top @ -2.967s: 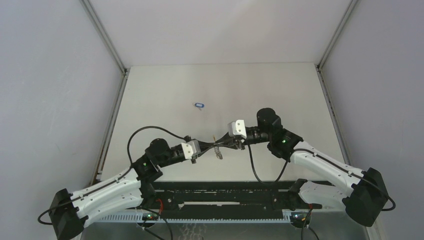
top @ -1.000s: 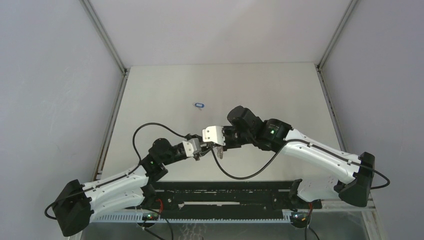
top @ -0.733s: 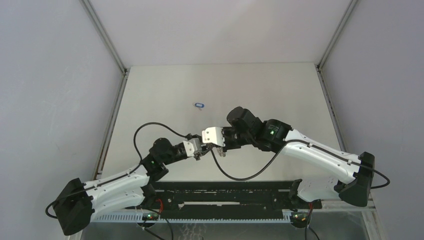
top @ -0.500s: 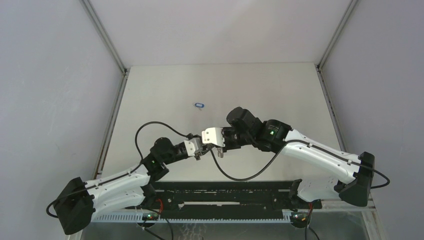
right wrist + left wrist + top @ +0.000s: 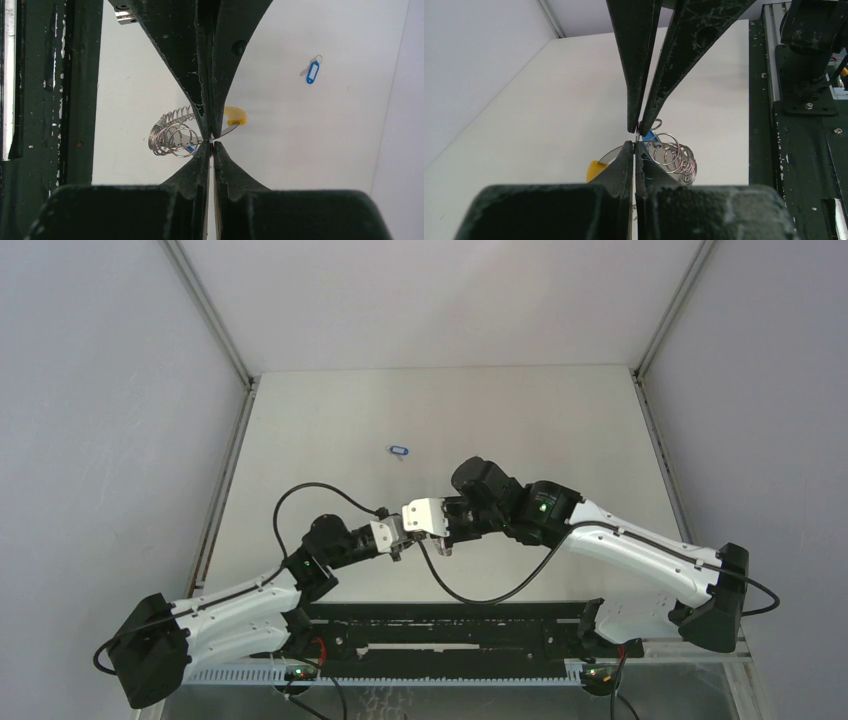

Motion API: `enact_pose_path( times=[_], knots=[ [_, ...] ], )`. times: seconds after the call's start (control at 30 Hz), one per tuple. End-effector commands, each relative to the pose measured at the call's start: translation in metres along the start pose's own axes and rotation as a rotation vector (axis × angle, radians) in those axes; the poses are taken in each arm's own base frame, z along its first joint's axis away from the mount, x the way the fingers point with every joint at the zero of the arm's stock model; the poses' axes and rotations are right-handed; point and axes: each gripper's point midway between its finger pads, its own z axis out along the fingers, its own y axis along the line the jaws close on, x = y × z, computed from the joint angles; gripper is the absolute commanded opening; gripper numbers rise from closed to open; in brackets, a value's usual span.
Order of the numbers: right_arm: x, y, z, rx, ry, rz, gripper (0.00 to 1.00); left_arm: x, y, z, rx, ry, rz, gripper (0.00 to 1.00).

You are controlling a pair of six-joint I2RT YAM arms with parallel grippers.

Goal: Put the keys on the keyring

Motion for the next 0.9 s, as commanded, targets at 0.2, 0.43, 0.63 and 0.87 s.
enact_pose_path(
  times=[0.2, 0.43, 0.63, 0.87],
  knots=[
    [-0.036, -0.026, -0.036, 0.176, -0.208, 0.048, 0.29, -0.033, 0.018, -0.008, -0.095, -0.167, 0.015, 0.0],
    [-0.034, -0.036, -0.042, 0.288, -0.339, 0.146, 0.33, -0.044, 0.022, -0.011, -0.129, -0.235, -0.019, 0.0],
    [-0.025, -0.046, -0.024, 0.366, -0.345, 0.258, 0.33, -0.042, 0.03, -0.014, -0.181, -0.232, -0.027, 0.0],
    [-0.026, -0.052, -0.017, 0.396, -0.362, 0.308, 0.33, -0.04, 0.034, -0.017, -0.211, -0.226, -0.024, 0.0]
  ],
)
